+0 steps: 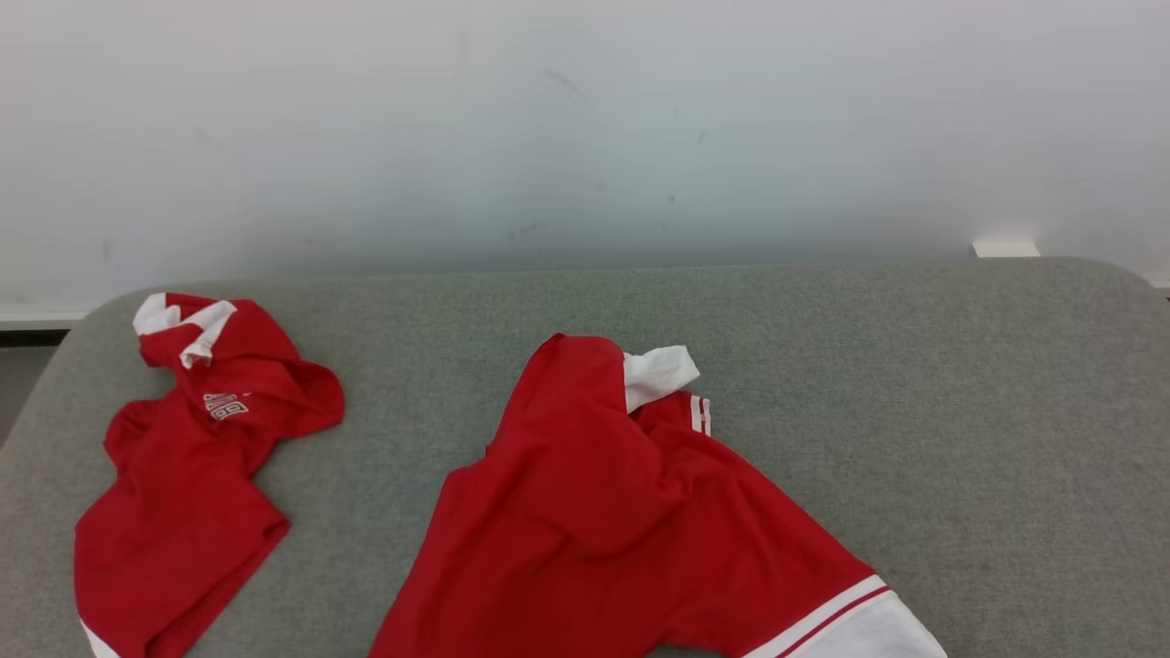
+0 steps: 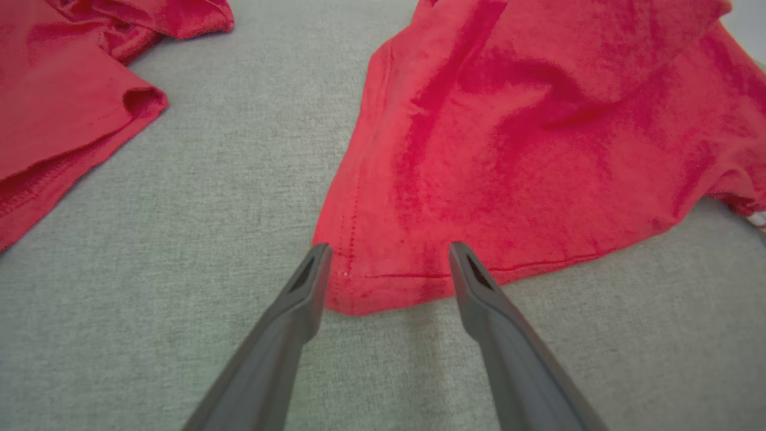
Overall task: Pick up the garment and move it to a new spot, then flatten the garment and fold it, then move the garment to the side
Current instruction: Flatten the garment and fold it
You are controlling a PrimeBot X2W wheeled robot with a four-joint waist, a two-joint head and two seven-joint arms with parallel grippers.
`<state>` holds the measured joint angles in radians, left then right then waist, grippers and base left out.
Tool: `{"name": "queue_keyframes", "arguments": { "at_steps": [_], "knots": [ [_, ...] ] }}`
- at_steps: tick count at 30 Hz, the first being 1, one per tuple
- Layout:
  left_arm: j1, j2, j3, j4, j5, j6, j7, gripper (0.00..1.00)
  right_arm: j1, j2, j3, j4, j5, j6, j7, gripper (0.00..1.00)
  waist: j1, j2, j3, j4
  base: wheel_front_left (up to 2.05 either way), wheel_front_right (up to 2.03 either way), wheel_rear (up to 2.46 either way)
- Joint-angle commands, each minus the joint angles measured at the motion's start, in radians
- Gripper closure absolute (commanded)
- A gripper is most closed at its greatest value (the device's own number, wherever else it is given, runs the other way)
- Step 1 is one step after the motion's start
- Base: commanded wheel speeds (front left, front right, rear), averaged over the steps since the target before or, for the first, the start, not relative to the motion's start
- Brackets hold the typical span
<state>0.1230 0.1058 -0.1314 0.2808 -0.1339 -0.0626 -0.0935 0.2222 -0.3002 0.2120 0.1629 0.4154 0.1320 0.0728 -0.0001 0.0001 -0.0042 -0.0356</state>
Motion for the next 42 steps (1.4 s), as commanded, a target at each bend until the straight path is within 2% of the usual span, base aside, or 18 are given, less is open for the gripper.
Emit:
{"name": "queue_keyframes", "arguments": {
  "at_steps": [1,15,24,31,32,33,34,35,36,37,42],
  "knots": [
    [-0.004,0.01,-0.002,0.003,-0.003,-0.005,0.007,0.0,-0.014,0.005,0.008,0.013,0.004,-0.003,0.007,0.0,0.0001,-0.0001,0.011,-0.001,0.0,0.0,0.0],
    [-0.057,0.032,-0.026,0.019,-0.005,-0.006,0.061,0.0,-0.114,0.066,0.064,0.199,-0.008,-0.003,0.048,0.0,0.0001,-0.0001,0.064,0.022,0.0,0.0,0.0],
    [-0.073,0.024,-0.02,0.057,-0.032,0.01,0.073,0.0,-0.136,0.082,0.106,0.229,0.009,-0.002,0.05,0.0,0.0001,-0.0001,0.068,0.015,0.0,0.0,0.0],
    [-0.085,0.018,-0.042,0.097,-0.044,-0.004,0.097,0.0,-0.158,0.094,0.183,0.247,0.038,0.005,0.088,0.0,0.0001,-0.0001,0.071,0.008,0.0,0.0,0.0],
    [-0.087,0.016,-0.048,0.1,-0.045,-0.006,0.099,0.16,-0.163,0.099,0.196,0.248,0.044,0.005,0.091,0.0,0.0001,-0.0001,0.072,0.008,0.0,0.0,0.0],
    [-0.089,0.014,-0.055,0.104,-0.047,-0.01,0.102,0.52,-0.168,0.103,0.217,0.248,0.051,0.006,0.096,0.0,0.0001,-0.0001,0.071,0.008,0.0,0.0,0.0],
    [-0.093,0.011,-0.061,0.105,-0.049,-0.016,0.1,0.68,-0.174,0.105,0.237,0.248,0.058,0.008,0.103,0.36,0.0001,-0.0001,0.071,0.008,0.0,0.0,0.0],
    [-0.095,0.008,-0.065,0.106,-0.053,-0.019,0.097,0.96,-0.18,0.106,0.254,0.244,0.07,0.01,0.102,0.64,0.0001,-0.0001,0.07,0.008,0.0,0.0,0.0],
    [-0.099,0.006,-0.067,0.108,-0.054,-0.02,0.097,1.0,-0.187,0.107,0.265,0.241,0.086,0.01,0.098,0.92,0.0001,-0.0001,0.068,0.009,0.0,0.0,0.0],
    [-0.102,0.006,-0.069,0.11,-0.058,-0.02,0.098,1.0,-0.193,0.103,0.281,0.237,0.102,0.01,0.095,1.0,0.0001,-0.0001,0.066,0.01,0.0,0.0,0.0],
    [-0.102,-0.008,-0.063,0.094,-0.121,-0.033,0.115,1.0,-0.215,0.062,0.268,0.174,0.231,0.001,0.027,1.0,0.0001,-0.0001,0.046,0.01,0.0,0.0,0.0]
  ]
}}
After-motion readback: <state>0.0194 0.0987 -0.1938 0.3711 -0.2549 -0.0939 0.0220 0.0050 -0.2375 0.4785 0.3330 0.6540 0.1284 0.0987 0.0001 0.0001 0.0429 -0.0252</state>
